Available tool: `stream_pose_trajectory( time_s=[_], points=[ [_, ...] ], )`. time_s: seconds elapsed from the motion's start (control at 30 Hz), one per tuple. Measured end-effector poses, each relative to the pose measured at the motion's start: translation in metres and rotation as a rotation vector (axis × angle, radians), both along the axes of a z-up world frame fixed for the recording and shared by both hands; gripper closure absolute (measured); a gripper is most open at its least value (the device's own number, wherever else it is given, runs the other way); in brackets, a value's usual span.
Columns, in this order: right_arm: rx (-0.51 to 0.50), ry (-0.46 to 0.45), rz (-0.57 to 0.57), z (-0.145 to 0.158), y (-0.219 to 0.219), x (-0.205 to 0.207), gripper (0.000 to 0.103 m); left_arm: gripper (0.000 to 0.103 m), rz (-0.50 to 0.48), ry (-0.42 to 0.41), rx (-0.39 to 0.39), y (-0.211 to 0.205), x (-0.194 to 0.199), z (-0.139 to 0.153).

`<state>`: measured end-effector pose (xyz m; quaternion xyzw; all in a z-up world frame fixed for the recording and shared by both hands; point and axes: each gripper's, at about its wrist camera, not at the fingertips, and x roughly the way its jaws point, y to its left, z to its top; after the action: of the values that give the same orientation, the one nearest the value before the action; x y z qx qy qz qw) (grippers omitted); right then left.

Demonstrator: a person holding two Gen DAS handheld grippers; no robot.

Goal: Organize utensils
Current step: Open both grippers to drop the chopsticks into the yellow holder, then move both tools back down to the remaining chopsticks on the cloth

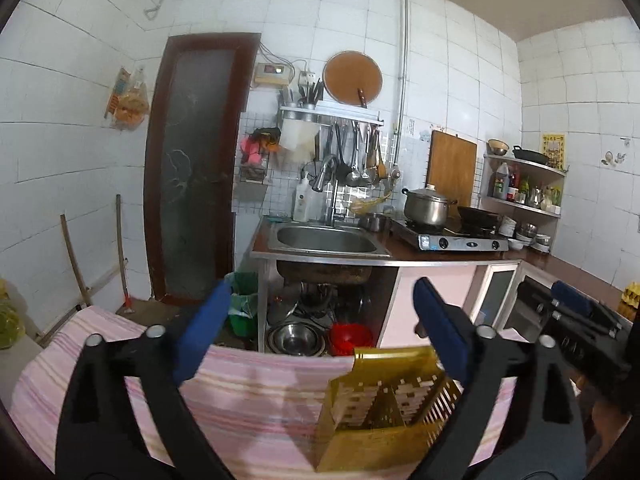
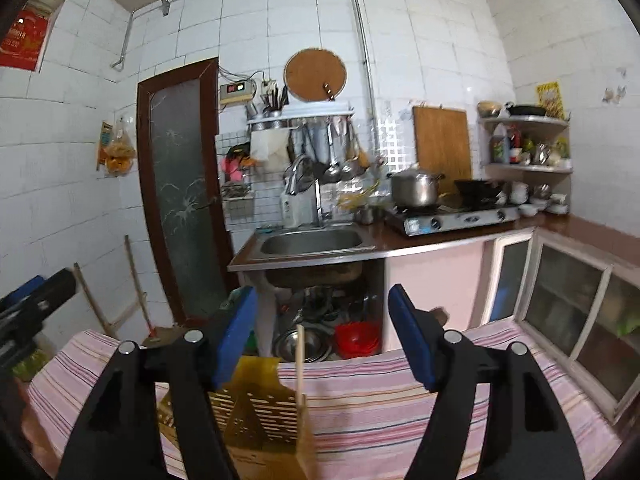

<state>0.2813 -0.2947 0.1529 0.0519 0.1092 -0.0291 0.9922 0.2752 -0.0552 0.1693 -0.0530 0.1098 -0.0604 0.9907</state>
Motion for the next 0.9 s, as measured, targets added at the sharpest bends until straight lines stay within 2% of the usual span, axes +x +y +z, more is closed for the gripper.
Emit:
stream_pose_trajectory(
  time_s=[0.07, 0.17, 0.33, 0.5, 0.67, 0.9],
  points=[
    [-0.01, 0.006, -0.016, 0.008, -0.004, -0.017, 0.03, 0.005, 0.004, 0.002, 0.006, 0.008, -0.017, 0.004],
    [-0.015, 0.012, -0.031, 0.011, -0.005, -0.044, 0.022, 0.005, 0.028, 0.012, 0.021, 0.021, -0.042, 0.005],
    [-0.051, 0.054, -0.038, -0.003, 0.002, -0.082, 0.019, 0.005, 0.038, 0.072, 0.027, 0.037, -0.071, -0.009],
    [-0.05, 0.136, -0.028, -0.042, 0.013, -0.111, 0.019, 0.005, 0.07, 0.141, 0.047, 0.051, -0.091, -0.041],
    [-0.049, 0.214, -0.015, -0.083, 0.023, -0.127, 0.019, 0.005, 0.076, 0.243, 0.04, 0.062, -0.096, -0.08],
    [-0.025, 0.312, -0.035, -0.133, 0.028, -0.132, 0.019, 0.005, 0.104, 0.321, 0.115, 0.056, -0.099, -0.122]
  ],
)
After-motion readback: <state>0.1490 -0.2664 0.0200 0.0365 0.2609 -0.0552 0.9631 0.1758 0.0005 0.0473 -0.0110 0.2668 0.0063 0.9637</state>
